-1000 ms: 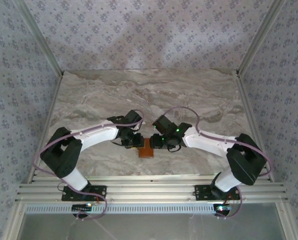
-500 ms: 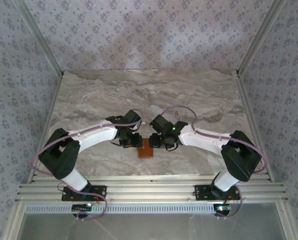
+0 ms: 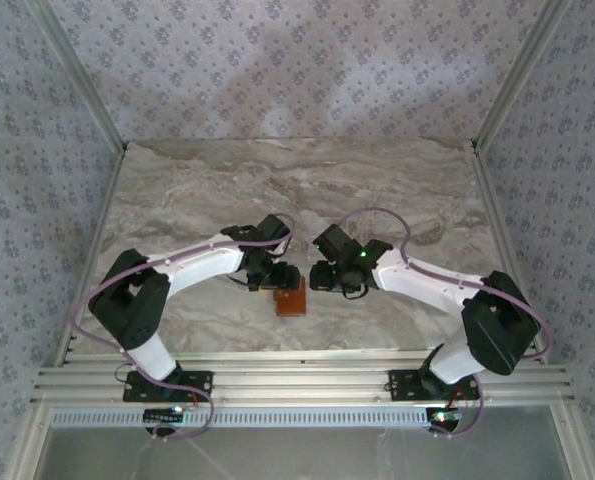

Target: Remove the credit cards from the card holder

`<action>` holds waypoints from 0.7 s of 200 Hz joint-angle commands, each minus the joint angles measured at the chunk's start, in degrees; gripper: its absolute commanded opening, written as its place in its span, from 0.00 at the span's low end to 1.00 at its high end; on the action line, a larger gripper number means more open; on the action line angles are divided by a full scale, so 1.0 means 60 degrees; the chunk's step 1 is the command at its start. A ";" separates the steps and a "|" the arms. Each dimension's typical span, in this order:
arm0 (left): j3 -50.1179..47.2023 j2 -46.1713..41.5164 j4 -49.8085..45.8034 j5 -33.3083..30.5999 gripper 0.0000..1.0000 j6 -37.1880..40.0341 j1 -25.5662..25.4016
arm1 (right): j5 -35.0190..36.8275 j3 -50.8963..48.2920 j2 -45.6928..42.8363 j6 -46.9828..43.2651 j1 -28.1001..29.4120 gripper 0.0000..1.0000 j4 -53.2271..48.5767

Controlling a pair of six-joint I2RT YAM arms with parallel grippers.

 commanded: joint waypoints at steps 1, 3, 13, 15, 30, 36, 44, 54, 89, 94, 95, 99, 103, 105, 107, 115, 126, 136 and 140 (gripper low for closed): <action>0.0085 0.0177 -0.0301 -0.0042 0.67 0.0218 -0.0066 | 0.0228 -0.0155 -0.0282 0.0184 -0.0034 0.51 -0.0350; 0.0085 0.0189 -0.0331 -0.0062 0.66 0.0234 -0.0059 | 0.0231 -0.0155 -0.0293 0.0184 -0.0015 0.51 -0.0358; 0.0085 0.0168 -0.0417 -0.0158 0.62 0.0268 -0.0079 | 0.0265 -0.0140 -0.0312 0.0186 -0.0035 0.51 -0.0420; 0.0078 0.0164 -0.0444 -0.0179 0.61 0.0276 -0.0073 | 0.0273 -0.0140 -0.0322 0.0184 -0.0033 0.51 -0.0435; -0.0017 0.0042 -0.0472 -0.0327 0.56 0.0291 -0.0055 | 0.0329 -0.0109 -0.0359 0.0184 -0.0050 0.51 -0.0509; -0.0056 -0.0003 -0.0480 -0.0353 0.54 0.0280 -0.0066 | 0.0346 -0.0090 -0.0362 0.0184 -0.0056 0.51 -0.0511; -0.0105 -0.0061 -0.0466 -0.0346 0.51 0.0287 -0.0058 | 0.0349 -0.0089 -0.0387 0.0184 -0.0069 0.51 -0.0513; -0.0169 -0.0112 -0.0461 -0.0355 0.48 0.0284 -0.0050 | 0.0353 -0.0056 -0.0388 0.0184 -0.0071 0.51 -0.0512; -0.0507 -0.0374 -0.0336 -0.0446 0.43 0.0146 -0.0007 | 0.0495 0.0150 -0.0420 0.0160 -0.0055 0.51 -0.0834; -0.0553 -0.0453 -0.0327 -0.0480 0.42 0.0111 0.0007 | 0.0526 0.0179 -0.0418 0.0167 -0.0060 0.51 -0.0850; -0.0564 -0.0474 -0.0326 -0.0492 0.42 0.0102 0.0007 | 0.0540 0.0195 -0.0418 0.0161 -0.0056 0.51 -0.0850; -0.0623 -0.0533 -0.0302 -0.0528 0.41 0.0084 0.0018 | 0.0568 0.0222 -0.0430 0.0164 -0.0066 0.51 -0.0852; -0.0668 -0.0616 -0.0260 -0.0553 0.41 0.0065 0.0033 | 0.0629 0.0253 -0.0421 0.0160 -0.0061 0.51 -0.0842; -0.0693 -0.0643 -0.0247 -0.0563 0.41 0.0064 0.0036 | 0.0657 0.0262 -0.0419 0.0156 -0.0058 0.51 -0.0840; -0.0724 -0.0675 -0.0233 -0.0573 0.41 0.0057 0.0047 | 0.0679 0.0275 -0.0426 0.0162 -0.0054 0.51 -0.0855; -0.0839 -0.0817 -0.0162 -0.0613 0.40 0.0002 0.0094 | 0.0727 0.0321 -0.0422 0.0162 -0.0033 0.51 -0.0870; -0.1029 -0.0991 -0.0025 -0.0596 0.36 -0.0084 0.0189 | 0.0776 0.0357 -0.0444 0.0157 0.0025 0.51 -0.0913; -0.1207 -0.1106 0.0128 -0.0484 0.34 -0.0112 0.0294 | 0.0830 0.0383 -0.0455 0.0164 0.0075 0.51 -0.0896; -0.1263 -0.1157 0.0189 -0.0447 0.33 -0.0134 0.0346 | 0.0823 0.0380 -0.0434 0.0158 0.0079 0.51 -0.0885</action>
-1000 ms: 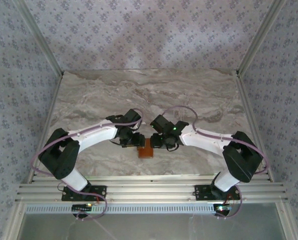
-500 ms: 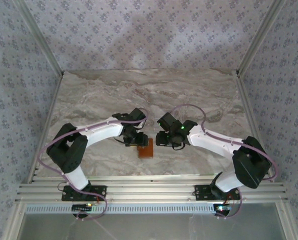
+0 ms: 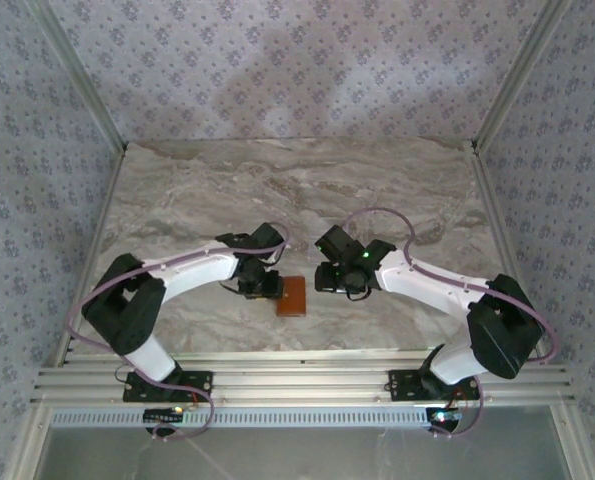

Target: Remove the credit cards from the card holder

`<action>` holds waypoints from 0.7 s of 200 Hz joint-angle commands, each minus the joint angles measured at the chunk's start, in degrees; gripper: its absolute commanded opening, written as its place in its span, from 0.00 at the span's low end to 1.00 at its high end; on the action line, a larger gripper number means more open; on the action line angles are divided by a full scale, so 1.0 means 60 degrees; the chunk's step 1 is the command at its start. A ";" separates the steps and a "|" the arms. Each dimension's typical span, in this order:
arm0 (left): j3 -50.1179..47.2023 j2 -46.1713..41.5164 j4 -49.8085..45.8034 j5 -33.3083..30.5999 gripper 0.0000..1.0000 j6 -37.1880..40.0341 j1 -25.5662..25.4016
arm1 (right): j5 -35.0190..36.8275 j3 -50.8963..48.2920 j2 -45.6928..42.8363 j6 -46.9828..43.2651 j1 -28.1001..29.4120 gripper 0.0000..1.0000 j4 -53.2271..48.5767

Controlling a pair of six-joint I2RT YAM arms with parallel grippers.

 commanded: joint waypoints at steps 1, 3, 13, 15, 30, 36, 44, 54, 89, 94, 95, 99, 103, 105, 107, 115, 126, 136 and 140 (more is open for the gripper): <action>-0.0334 -0.0541 0.0308 0.0006 0.33 -0.0177 0.0239 | 0.0365 0.0347 -0.0226 0.0160 0.0076 0.51 -0.0317; -0.0367 -0.0553 0.0337 0.0017 0.32 -0.0186 0.0252 | 0.0361 0.0349 -0.0216 0.0158 0.0083 0.51 -0.0311; -0.0541 -0.0705 0.0604 0.0166 0.29 -0.0202 0.0353 | 0.0304 0.0377 -0.0171 0.0166 0.0114 0.51 -0.0314; -0.0591 -0.0725 0.0656 0.0189 0.29 -0.0203 0.0364 | 0.0291 0.0386 -0.0159 0.0161 0.0126 0.51 -0.0322; -0.0932 -0.0957 0.1273 0.0542 0.25 -0.0242 0.0506 | 0.0216 0.0473 -0.0040 0.0143 0.0176 0.51 -0.0356; -0.1056 -0.1030 0.1493 0.0723 0.24 -0.0274 0.0594 | 0.0173 0.0517 0.0029 0.0121 0.0207 0.51 -0.0360; -0.1211 -0.1072 0.1729 0.0948 0.22 -0.0306 0.0691 | 0.0111 0.0598 0.0134 0.0100 0.0254 0.51 -0.0371; -0.1394 -0.1075 0.1950 0.1148 0.20 -0.0355 0.0807 | 0.0070 0.0710 0.0270 0.0092 0.0325 0.52 -0.0415; -0.1902 -0.1169 0.2524 0.1531 0.10 -0.0421 0.1044 | -0.0032 0.1213 0.0976 0.0114 0.0633 0.56 -0.0532; -0.1970 -0.1190 0.2579 0.1583 0.09 -0.0423 0.1051 | -0.0034 0.1312 0.1089 0.0120 0.0691 0.56 -0.0533; -0.1972 -0.1191 0.2593 0.1579 0.09 -0.0423 0.1059 | -0.0030 0.1322 0.1117 0.0117 0.0699 0.56 -0.0541; -0.2020 -0.1213 0.2626 0.1615 0.08 -0.0421 0.1080 | -0.0024 0.1415 0.1219 0.0120 0.0756 0.56 -0.0562; -0.2070 -0.1221 0.2680 0.1655 0.07 -0.0423 0.1102 | 0.0003 0.1508 0.1343 0.0124 0.0808 0.57 -0.0596; -0.2075 -0.1239 0.2706 0.1671 0.06 -0.0415 0.1108 | 0.0025 0.1556 0.1414 0.0131 0.0830 0.57 -0.0612; -0.2102 -0.1247 0.2716 0.1686 0.06 -0.0417 0.1121 | 0.0038 0.1604 0.1468 0.0129 0.0858 0.57 -0.0630; -0.2174 -0.1263 0.2769 0.1746 0.04 -0.0410 0.1142 | 0.0138 0.1794 0.1687 0.0203 0.0952 0.57 -0.0713; -0.2258 -0.1289 0.2798 0.1757 0.02 -0.0393 0.1168 | 0.0181 0.2016 0.1999 0.0260 0.1063 0.59 -0.0724; -0.2345 -0.1293 0.2820 0.1750 0.01 -0.0354 0.1183 | 0.0208 0.2140 0.2297 0.0332 0.1154 0.63 -0.0724; -0.2375 -0.1286 0.2826 0.1750 0.00 -0.0350 0.1201 | 0.0233 0.2450 0.2410 0.0353 0.1194 0.64 -0.0723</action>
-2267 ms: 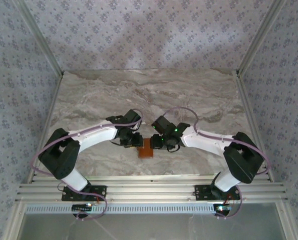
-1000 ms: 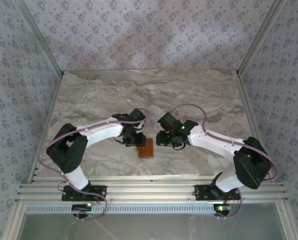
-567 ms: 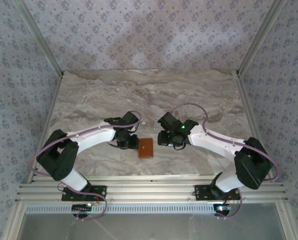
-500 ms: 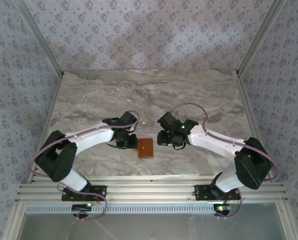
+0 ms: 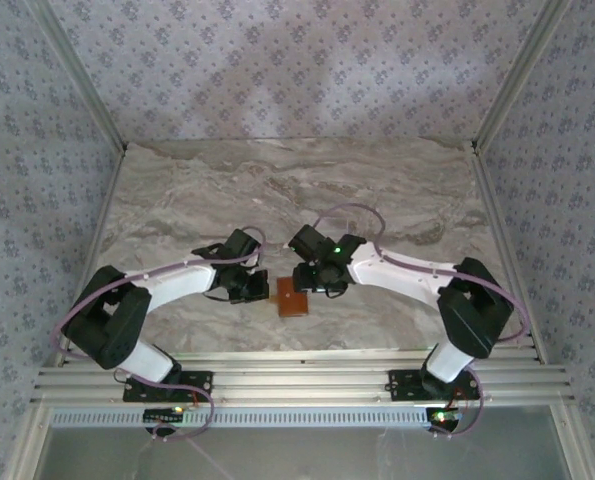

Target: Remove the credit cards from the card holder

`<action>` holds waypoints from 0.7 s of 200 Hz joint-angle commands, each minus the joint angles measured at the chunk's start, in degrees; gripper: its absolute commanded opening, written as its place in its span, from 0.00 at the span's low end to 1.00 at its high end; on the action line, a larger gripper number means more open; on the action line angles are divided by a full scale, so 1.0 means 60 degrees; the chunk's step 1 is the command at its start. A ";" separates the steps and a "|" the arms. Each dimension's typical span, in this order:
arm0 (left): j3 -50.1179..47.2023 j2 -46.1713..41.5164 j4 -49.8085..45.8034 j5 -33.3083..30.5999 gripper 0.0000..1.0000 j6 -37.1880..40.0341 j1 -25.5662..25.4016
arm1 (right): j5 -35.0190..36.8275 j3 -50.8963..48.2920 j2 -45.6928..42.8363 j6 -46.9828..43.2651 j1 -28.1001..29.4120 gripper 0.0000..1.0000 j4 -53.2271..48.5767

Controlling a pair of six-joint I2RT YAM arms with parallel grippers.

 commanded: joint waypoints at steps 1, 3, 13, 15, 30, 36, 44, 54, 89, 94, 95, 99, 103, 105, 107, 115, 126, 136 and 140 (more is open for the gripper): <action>-0.0208 -0.0259 0.0299 0.0304 0.00 0.0080 0.0096 | 0.0206 0.0779 0.0597 0.0274 0.0234 0.65 -0.0392; -0.0229 -0.0255 0.0304 0.0304 0.00 0.0086 0.0111 | 0.0214 0.0847 0.0653 0.0280 0.0237 0.65 -0.0393; -0.0339 -0.0248 0.0322 0.0315 0.00 0.0102 0.0143 | 0.0223 0.1108 0.0963 0.0280 0.0354 0.68 -0.0409; -0.0367 -0.0248 0.0321 0.0318 0.00 0.0113 0.0152 | 0.0225 0.1145 0.1038 0.0285 0.0373 0.69 -0.0426; -0.0480 -0.0251 0.0385 0.0437 0.00 0.0167 0.0240 | 0.0328 0.1616 0.1502 0.0221 0.0493 0.76 -0.0663; -0.0523 -0.0256 0.0433 0.0491 0.00 0.0200 0.0261 | 0.0358 0.1817 0.1681 0.0205 0.0535 0.78 -0.0729; -0.0585 -0.0281 0.0481 0.0547 0.00 0.0242 0.0288 | 0.0397 0.2000 0.1905 0.0199 0.0559 0.80 -0.0837; -0.0648 -0.0306 0.0550 0.0607 0.00 0.0265 0.0306 | 0.0463 0.2149 0.2138 0.0185 0.0619 0.84 -0.0861; -0.0857 -0.0402 0.0712 0.0823 0.00 0.0368 0.0465 | 0.0474 0.2459 0.2747 0.0185 0.0704 0.92 -0.1033; -0.0899 -0.0410 0.0761 0.0852 0.00 0.0368 0.0514 | 0.0479 0.2482 0.2809 0.0184 0.0699 0.93 -0.1062; -0.0904 -0.0417 0.0768 0.0864 0.00 0.0367 0.0513 | 0.0486 0.2479 0.2822 0.0184 0.0696 0.93 -0.1079; -0.0943 -0.0427 0.0808 0.0898 0.00 0.0367 0.0543 | 0.0484 0.2497 0.2854 0.0184 0.0703 0.93 -0.1099; -0.0984 -0.0446 0.0863 0.0938 0.00 0.0373 0.0572 | 0.0488 0.2481 0.2885 0.0192 0.0714 0.93 -0.1113; -0.1001 -0.0451 0.0874 0.0953 0.00 0.0372 0.0578 | 0.0485 0.2481 0.2899 0.0186 0.0709 0.93 -0.1118; -0.1009 -0.0445 0.0906 0.0975 0.00 0.0375 0.0594 | 0.0474 0.2488 0.2906 0.0185 0.0718 0.93 -0.1120; -0.1082 -0.0450 0.0995 0.1045 0.00 0.0370 0.0642 | 0.0426 0.2438 0.2938 0.0177 0.0702 0.94 -0.1085; -0.1179 -0.0411 0.1140 0.1137 0.00 0.0368 0.0700 | 0.0396 0.2390 0.2978 0.0132 0.0713 0.94 -0.0955; -0.1255 -0.0383 0.1299 0.1271 0.00 0.0355 0.0747 | 0.0322 0.2348 0.2993 0.0088 0.0720 0.95 -0.0803; -0.1294 -0.0355 0.1381 0.1335 0.00 0.0348 0.0769 | 0.0239 0.2326 0.3008 0.0057 0.0709 0.95 -0.0759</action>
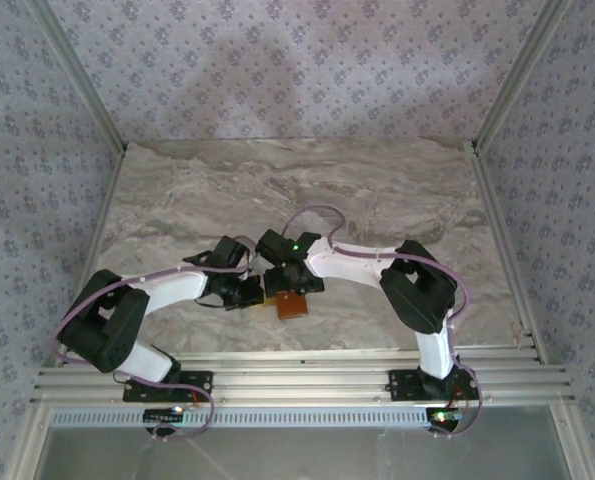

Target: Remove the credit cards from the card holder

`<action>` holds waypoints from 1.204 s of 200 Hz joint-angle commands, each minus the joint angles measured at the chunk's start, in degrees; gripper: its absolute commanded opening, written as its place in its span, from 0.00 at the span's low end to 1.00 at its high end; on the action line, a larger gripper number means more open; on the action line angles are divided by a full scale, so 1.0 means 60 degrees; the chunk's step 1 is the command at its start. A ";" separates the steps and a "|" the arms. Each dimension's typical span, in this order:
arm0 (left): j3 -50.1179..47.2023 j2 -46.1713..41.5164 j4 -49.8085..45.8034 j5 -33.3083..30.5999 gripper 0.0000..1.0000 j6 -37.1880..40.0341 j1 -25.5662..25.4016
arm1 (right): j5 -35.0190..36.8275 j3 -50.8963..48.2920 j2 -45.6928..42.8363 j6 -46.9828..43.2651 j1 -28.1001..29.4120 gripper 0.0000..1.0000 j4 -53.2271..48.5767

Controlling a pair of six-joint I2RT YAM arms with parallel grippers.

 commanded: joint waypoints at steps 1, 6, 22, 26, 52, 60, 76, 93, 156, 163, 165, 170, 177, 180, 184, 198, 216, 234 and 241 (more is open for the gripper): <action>-0.0214 -0.0116 0.0424 0.0421 0.00 0.0171 0.0120 | -0.0064 0.0077 0.0161 -0.0073 0.0085 0.95 -0.0140; -0.0252 -0.0081 0.0526 0.0504 0.00 0.0165 0.0161 | -0.0180 0.0058 0.0175 -0.0120 0.0098 0.95 -0.0102; -0.0419 -0.0013 0.0805 0.0748 0.00 0.0103 0.0280 | -0.0346 -0.0010 0.0213 -0.0204 0.0091 0.96 -0.0054; -0.0451 0.0001 0.0858 0.0784 0.00 0.0105 0.0299 | -0.0363 -0.0025 0.0213 -0.0212 0.0090 0.95 -0.0024; -0.0549 0.0114 0.1003 0.0960 0.00 0.0226 0.0446 | -0.0413 -0.0102 0.0232 -0.0231 0.0077 0.96 -0.0006; -0.0541 0.0135 0.0988 0.1010 0.00 0.0286 0.0486 | -0.0415 -0.0107 0.0255 -0.0233 0.0073 0.96 -0.0051; -0.0541 0.0143 0.0907 0.1034 0.00 0.0396 0.0531 | -0.0323 -0.0074 0.0287 -0.0227 0.0084 0.96 -0.0180; -0.0508 0.0148 0.0783 0.1034 0.00 0.0501 0.0550 | -0.0141 -0.0033 0.0272 -0.0236 0.0071 0.95 -0.0354; -0.0432 0.0228 0.0649 0.1085 0.00 0.0607 0.0577 | 0.0162 0.0073 0.0169 -0.0218 0.0072 0.94 -0.0653; -0.0420 0.0234 0.0641 0.1070 0.00 0.0612 0.0574 | 0.0199 0.0065 0.0095 -0.0222 0.0071 0.94 -0.0678; -0.0418 0.0237 0.0643 0.1070 0.00 0.0614 0.0569 | 0.0198 0.0059 0.0085 -0.0211 0.0070 0.94 -0.0675; -0.0406 0.0248 0.0621 0.1063 0.00 0.0617 0.0565 | 0.0241 0.0049 0.0025 -0.0195 0.0083 0.93 -0.0699; -0.0391 0.0252 0.0594 0.1070 0.00 0.0620 0.0577 | 0.0291 0.0048 -0.0064 -0.0194 0.0074 0.93 -0.0733; -0.0388 0.0247 0.0590 0.1063 0.00 0.0631 0.0576 | 0.0322 0.0033 -0.0109 -0.0187 0.0072 0.93 -0.0744; -0.0377 0.0248 0.0589 0.1070 0.00 0.0620 0.0575 | 0.0341 0.0030 -0.0157 -0.0192 0.0071 0.93 -0.0771; -0.0366 0.0228 0.0526 0.1045 0.00 0.0647 0.0573 | 0.0416 0.0017 -0.0351 -0.0183 0.0055 0.93 -0.0858; -0.0302 0.0239 0.0423 0.1012 0.00 0.0706 0.0574 | 0.0526 0.0015 -0.0567 -0.0163 0.0029 0.93 -0.1004; -0.0214 0.0272 0.0285 0.1005 0.00 0.0766 0.0577 | 0.0624 -0.0024 -0.0754 -0.0170 -0.0008 0.92 -0.1155; -0.0184 0.0279 0.0240 0.0983 0.00 0.0784 0.0577 | 0.0653 -0.0053 -0.0825 -0.0172 -0.0031 0.92 -0.1215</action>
